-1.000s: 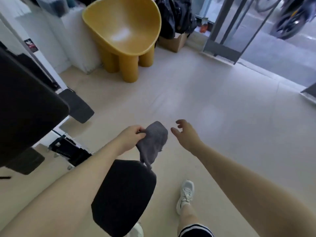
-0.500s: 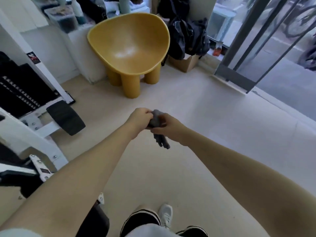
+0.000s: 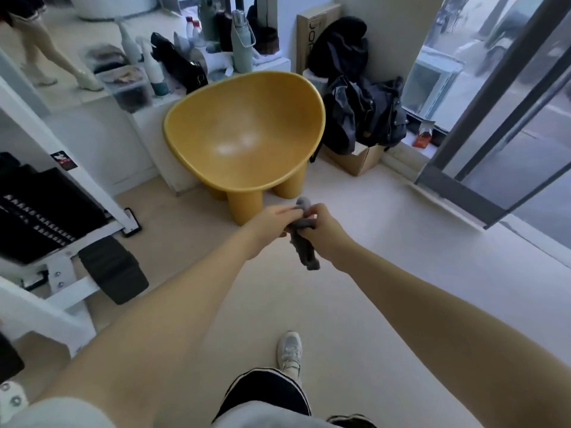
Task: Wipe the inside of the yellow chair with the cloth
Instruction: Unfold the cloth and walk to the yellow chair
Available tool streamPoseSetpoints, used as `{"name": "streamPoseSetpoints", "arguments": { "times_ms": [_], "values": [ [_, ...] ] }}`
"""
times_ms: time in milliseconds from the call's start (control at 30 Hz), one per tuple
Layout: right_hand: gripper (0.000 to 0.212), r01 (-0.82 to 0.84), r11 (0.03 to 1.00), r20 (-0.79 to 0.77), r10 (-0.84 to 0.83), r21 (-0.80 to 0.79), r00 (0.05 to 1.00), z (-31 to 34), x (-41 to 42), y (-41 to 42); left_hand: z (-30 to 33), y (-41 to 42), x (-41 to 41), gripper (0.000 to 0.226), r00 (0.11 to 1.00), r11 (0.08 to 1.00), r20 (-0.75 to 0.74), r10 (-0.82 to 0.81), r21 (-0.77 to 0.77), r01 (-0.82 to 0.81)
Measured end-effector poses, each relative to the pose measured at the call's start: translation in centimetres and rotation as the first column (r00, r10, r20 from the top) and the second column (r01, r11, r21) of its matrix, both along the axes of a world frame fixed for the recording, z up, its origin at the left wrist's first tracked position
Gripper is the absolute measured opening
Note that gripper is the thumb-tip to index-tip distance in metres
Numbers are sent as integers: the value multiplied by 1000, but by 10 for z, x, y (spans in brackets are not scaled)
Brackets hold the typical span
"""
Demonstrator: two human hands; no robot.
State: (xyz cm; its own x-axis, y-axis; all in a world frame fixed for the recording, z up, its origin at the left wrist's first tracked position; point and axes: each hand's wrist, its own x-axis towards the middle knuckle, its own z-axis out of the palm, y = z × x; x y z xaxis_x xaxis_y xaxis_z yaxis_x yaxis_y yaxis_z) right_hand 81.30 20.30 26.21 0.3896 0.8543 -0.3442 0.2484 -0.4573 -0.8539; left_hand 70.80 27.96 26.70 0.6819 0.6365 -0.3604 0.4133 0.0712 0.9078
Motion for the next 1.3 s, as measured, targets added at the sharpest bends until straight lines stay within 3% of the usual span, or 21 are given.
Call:
{"name": "streamPoseSetpoints", "arguments": {
  "times_ms": [100, 167, 233, 300, 433, 533, 600, 733, 867, 1000, 1067, 1167, 1233, 1300],
  "values": [
    [15, 70, 997, -88, -68, 24, 994, 13, 55, 45, 8, 49, 49, 18, 996, 998, 62, -61, -9, 62],
    [18, 47, 997, -109, -39, 63, 993, 18, 89, 73, 9, 79, 79, 21, 1000, 993, 9, -12, 117, 11],
    [25, -16, 996, -28, 19, 86, 999, 18, 112, 101, 7, 106, 104, 13, 997, 958, -75, 22, 287, 1],
    [28, -47, 995, -14, 49, 93, 999, 14, 130, 130, 5, 133, 122, 11, 993, 943, -114, 27, 333, 13],
    [29, -85, 993, -124, 94, 76, 988, -2, 175, 196, -5, 195, 150, 8, 990, 973, -92, 108, 216, -86],
    [22, -137, 991, 7, 137, 9, 991, -22, 214, 257, -20, 245, 175, 28, 970, 955, -153, 187, 261, -143],
    [21, -165, 986, 38, 166, -23, 985, -30, 237, 301, -32, 280, 194, 30, 956, 948, -173, 235, 259, -186],
    [26, -177, 982, -219, 159, -64, 963, -25, 274, 388, -42, 340, 224, 22, 919, 924, -101, 382, 74, -376],
    [26, -214, 972, -289, 178, -98, 941, -27, 283, 461, -44, 381, 224, 13, 896, 899, -73, 439, 32, -438],
    [21, -258, 935, -342, 166, -244, 925, -30, 268, 514, -60, 413, 193, 10, 908, 931, -212, 361, 27, -363],
    [20, -297, 907, -388, 169, -298, 906, -33, 257, 539, -69, 432, 175, 17, 889, 914, -241, 389, -21, -405],
    [16, -429, 877, -257, 372, -219, 892, -47, 237, 581, -86, 467, 147, 23, 814, 842, -283, 508, -38, -538],
    [13, -597, 767, -27, 609, -233, 793, -58, 221, 612, -98, 497, 129, 22, 729, 743, -272, 628, -68, -666],
    [10, -640, 711, 66, 683, -292, 728, -72, 201, 642, -107, 530, 113, 20, 640, 631, -265, 721, -128, -765]
  ]
}}
